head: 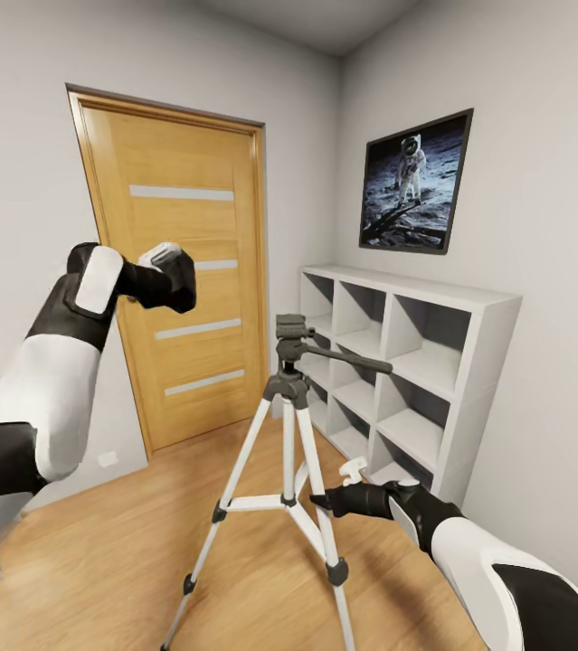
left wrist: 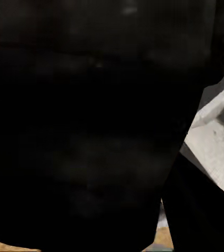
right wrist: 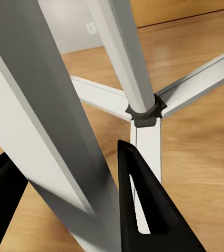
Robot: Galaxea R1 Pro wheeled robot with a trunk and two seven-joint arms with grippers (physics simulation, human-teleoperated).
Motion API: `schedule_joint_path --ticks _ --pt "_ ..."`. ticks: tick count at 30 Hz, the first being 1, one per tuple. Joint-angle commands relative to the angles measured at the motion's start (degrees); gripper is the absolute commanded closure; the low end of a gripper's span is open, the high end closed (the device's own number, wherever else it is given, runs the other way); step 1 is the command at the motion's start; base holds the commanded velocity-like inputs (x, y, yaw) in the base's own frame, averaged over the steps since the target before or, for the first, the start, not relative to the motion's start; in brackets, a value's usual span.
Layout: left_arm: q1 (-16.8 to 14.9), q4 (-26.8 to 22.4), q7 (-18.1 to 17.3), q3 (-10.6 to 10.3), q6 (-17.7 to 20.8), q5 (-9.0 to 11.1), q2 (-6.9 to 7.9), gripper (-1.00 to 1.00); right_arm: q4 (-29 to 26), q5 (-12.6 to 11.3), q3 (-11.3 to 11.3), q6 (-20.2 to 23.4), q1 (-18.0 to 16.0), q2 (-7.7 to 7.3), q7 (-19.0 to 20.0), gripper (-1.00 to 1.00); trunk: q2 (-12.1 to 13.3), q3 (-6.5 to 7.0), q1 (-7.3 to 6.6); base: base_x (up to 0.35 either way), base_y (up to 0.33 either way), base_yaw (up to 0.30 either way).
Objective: Attach the digital camera to the camera tripod in the bedroom.
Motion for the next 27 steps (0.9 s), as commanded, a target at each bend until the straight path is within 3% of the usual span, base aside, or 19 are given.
schedule_joint_path --ticks 1,5,10,11,17,27 --pt "-1.7 -0.2 0.5 0.1 0.5 -1.0 -0.92 1.00 0.6 2.0 -0.3 0.6 0.0 0.04 0.3 1.00 0.0 -0.10 0.01 0.000 0.000 0.000" --pt "-3.8 -3.5 0.6 -0.2 0.6 -1.2 -3.59 1.00 0.6 2.0 -0.3 0.5 0.0 0.08 0.0 1.00 0.0 -0.10 0.01 0.000 0.000 0.000" --pt "-4.3 -5.3 0.7 -1.5 0.7 -1.4 -5.42 1.00 0.6 2.0 -0.3 0.5 0.0 0.15 -0.1 1.00 0.0 -0.10 0.01 0.000 0.000 0.000" --pt "-4.3 -4.9 1.1 -2.1 0.5 -1.5 -7.12 1.00 0.6 2.0 -0.3 0.5 0.0 0.11 -0.1 1.00 0.0 -0.10 0.01 0.000 0.000 0.000" --pt "-4.3 -4.1 4.6 -2.4 0.4 -1.8 -10.80 1.00 0.6 2.0 -0.3 0.5 0.0 0.11 -0.1 1.00 0.0 -0.10 0.01 0.000 0.000 0.000" --pt "-4.3 -5.9 6.5 -2.5 0.4 -2.1 -11.78 1.00 0.6 2.0 -0.2 0.6 0.0 0.23 -1.7 1.00 0.0 -0.10 0.01 0.000 0.000 0.000"
